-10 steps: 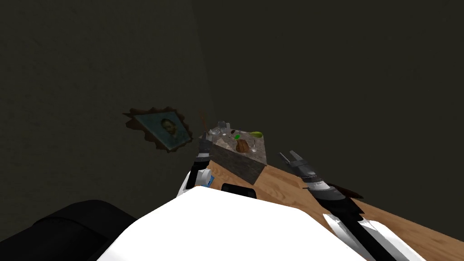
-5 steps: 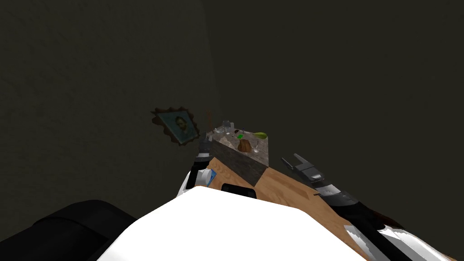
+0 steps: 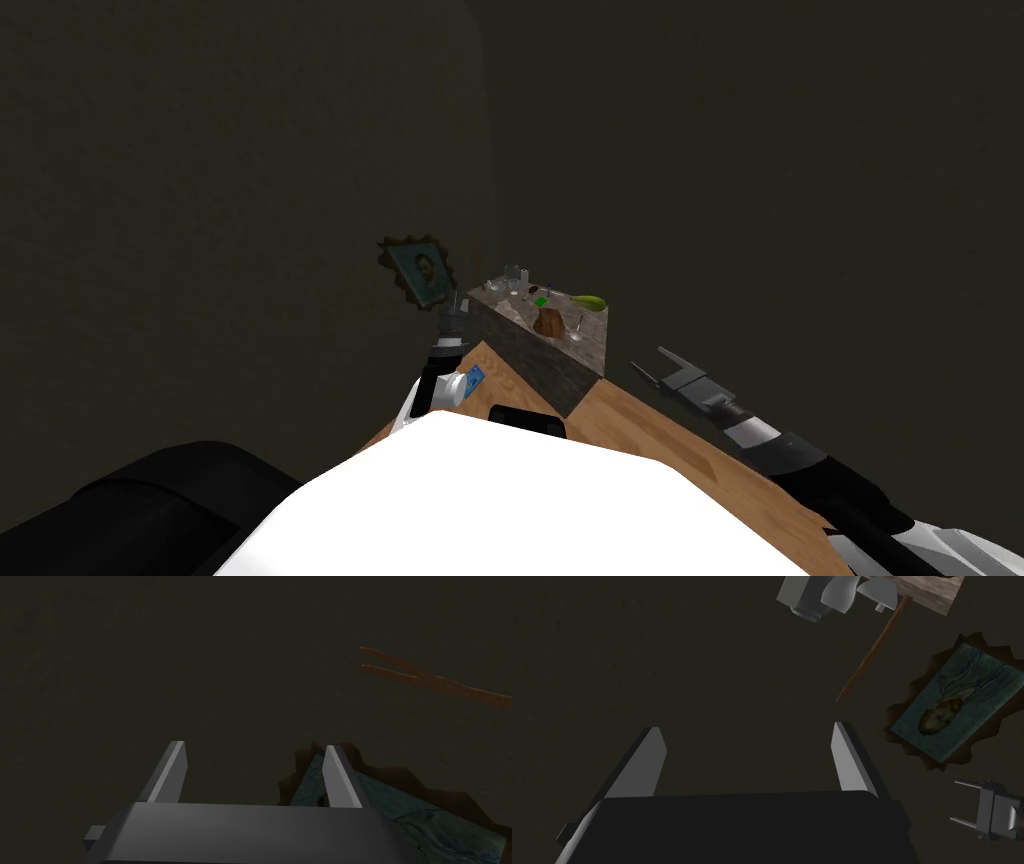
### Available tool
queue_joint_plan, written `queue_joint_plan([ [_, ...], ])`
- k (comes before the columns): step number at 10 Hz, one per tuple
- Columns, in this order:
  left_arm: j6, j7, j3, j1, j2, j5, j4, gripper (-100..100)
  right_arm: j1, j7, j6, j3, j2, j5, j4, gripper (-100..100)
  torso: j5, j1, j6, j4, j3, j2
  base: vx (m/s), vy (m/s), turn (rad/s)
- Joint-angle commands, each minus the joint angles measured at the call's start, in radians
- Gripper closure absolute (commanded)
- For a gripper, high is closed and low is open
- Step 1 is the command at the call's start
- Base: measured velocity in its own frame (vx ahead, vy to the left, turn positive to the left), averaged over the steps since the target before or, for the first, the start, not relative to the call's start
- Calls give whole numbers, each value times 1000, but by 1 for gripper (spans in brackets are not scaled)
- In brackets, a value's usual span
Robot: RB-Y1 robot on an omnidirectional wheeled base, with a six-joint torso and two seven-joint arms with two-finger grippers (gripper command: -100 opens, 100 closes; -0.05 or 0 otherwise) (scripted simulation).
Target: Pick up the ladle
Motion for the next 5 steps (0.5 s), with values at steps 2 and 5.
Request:
queue_joint_plan([
  [2,0,0,0,0,0,0,0,0,28,65,-11,-10,-73,38,50,-100,0,0,1,0,0,0,-12,-25,235],
  [5,0,0,0,0,0,0,0,0,51,102,-15,-15,-148,64,79,-100,0,1,0,0,-1,-1,-4,-14,207],
])
